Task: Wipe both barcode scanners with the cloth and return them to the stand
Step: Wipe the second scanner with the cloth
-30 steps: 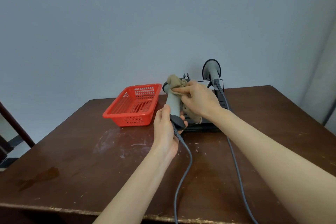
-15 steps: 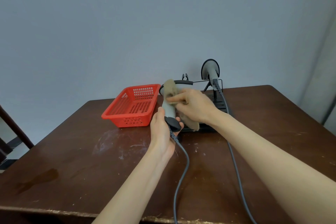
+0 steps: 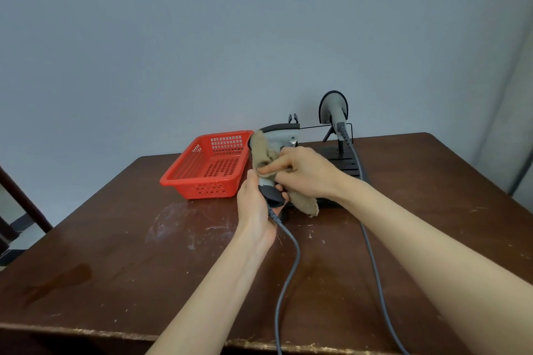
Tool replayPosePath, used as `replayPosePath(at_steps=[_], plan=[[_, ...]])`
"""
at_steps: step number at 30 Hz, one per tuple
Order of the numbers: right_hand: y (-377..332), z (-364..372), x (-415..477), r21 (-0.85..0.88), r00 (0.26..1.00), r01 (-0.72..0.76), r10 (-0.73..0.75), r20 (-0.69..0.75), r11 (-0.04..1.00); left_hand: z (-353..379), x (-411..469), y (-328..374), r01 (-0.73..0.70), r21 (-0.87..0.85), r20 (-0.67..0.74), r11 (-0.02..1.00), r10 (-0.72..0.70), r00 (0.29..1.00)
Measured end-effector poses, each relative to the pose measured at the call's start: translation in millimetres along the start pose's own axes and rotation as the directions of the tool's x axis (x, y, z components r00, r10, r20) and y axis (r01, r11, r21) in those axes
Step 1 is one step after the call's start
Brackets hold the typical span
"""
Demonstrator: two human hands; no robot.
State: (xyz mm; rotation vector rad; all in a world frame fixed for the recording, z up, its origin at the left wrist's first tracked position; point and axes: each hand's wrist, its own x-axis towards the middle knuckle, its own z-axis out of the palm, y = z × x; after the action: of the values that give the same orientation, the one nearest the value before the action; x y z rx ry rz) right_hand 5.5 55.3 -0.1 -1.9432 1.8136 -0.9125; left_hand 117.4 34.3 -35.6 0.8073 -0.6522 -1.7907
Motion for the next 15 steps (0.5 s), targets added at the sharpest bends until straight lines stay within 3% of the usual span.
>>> replayPosePath(at_steps=[6, 9, 12, 13, 15], plan=[[7, -4, 14, -0.149, 0.973, -0.116, 0.083, -0.213, 0.982, 1, -6, -2, 0.041, -0.001, -0.006, 0.999, -0.041, 0.999], [0, 3, 6, -0.130, 0.994, -0.037, 0.023, -0.106, 0.991, -3, -3, 1, 0.012, -0.012, -0.006, 1.000, -0.012, 1.000], [-7, 6, -6, 0.003, 0.999, -0.039, 0.039, 0.002, 0.999, -7, 0, 6, -0.032, -0.005, -0.002, 0.999, 0.032, 0.999], [-4, 4, -6, -0.015, 0.997, -0.075, 0.075, -0.004, 0.997, -8, 0, 8, -0.030, -0.007, -0.001, 1.000, 0.030, 1.000], [0, -4, -5, -0.265, 0.989, -0.140, 0.123, -0.081, 0.954, -11, 1, 14, -0.022, -0.037, -0.017, 0.999, 0.022, 1.000]])
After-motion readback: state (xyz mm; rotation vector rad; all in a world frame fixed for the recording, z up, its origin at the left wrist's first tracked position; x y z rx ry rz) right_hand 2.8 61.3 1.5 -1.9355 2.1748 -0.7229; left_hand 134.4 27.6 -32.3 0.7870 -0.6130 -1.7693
